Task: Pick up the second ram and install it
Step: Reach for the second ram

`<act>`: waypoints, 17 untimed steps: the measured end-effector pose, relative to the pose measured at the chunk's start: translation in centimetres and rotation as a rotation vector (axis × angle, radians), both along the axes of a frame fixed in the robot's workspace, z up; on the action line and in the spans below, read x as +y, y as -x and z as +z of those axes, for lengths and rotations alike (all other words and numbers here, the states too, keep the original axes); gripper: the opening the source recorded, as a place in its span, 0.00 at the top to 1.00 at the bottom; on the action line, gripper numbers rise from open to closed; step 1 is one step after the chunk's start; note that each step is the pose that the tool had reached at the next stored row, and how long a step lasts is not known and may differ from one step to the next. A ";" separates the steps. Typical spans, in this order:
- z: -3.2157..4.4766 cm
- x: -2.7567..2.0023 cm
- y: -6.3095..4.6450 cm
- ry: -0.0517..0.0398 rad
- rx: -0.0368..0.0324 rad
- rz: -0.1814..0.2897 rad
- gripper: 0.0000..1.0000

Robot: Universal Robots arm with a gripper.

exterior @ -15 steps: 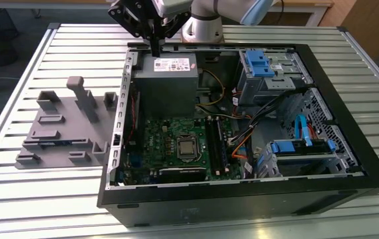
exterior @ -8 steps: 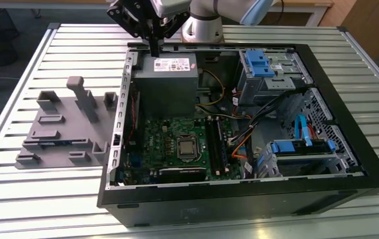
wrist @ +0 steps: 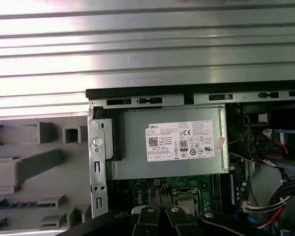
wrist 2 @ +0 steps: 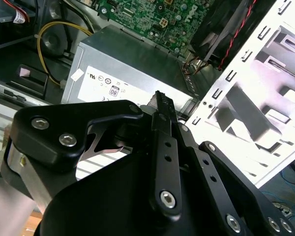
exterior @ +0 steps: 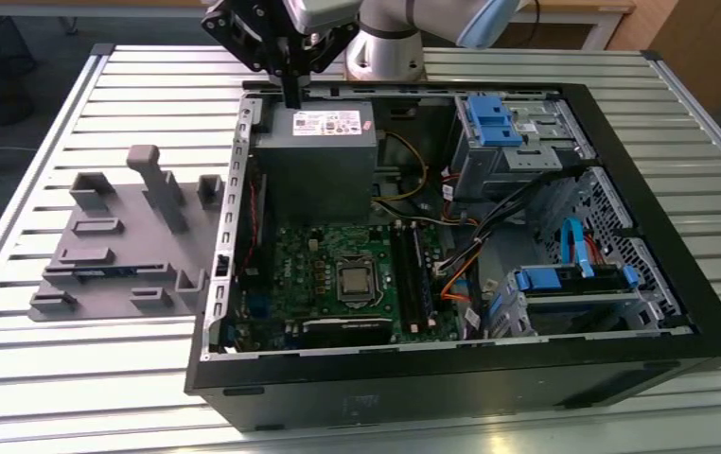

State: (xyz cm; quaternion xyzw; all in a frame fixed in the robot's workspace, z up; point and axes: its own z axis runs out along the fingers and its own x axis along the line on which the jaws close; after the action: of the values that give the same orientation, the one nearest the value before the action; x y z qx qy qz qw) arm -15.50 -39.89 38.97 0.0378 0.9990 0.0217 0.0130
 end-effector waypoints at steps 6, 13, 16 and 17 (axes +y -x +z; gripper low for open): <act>-0.06 0.00 0.2 0.0000 0.0000 0.000 0.89; -0.08 0.00 0.4 0.0000 0.0000 0.000 0.89; -0.08 0.00 0.6 0.0000 0.0000 0.000 0.89; -0.08 0.00 0.6 0.0001 0.0001 0.000 0.89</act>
State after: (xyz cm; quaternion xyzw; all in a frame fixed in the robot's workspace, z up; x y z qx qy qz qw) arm -16.13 -39.89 38.89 0.0379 0.9990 0.0217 0.0129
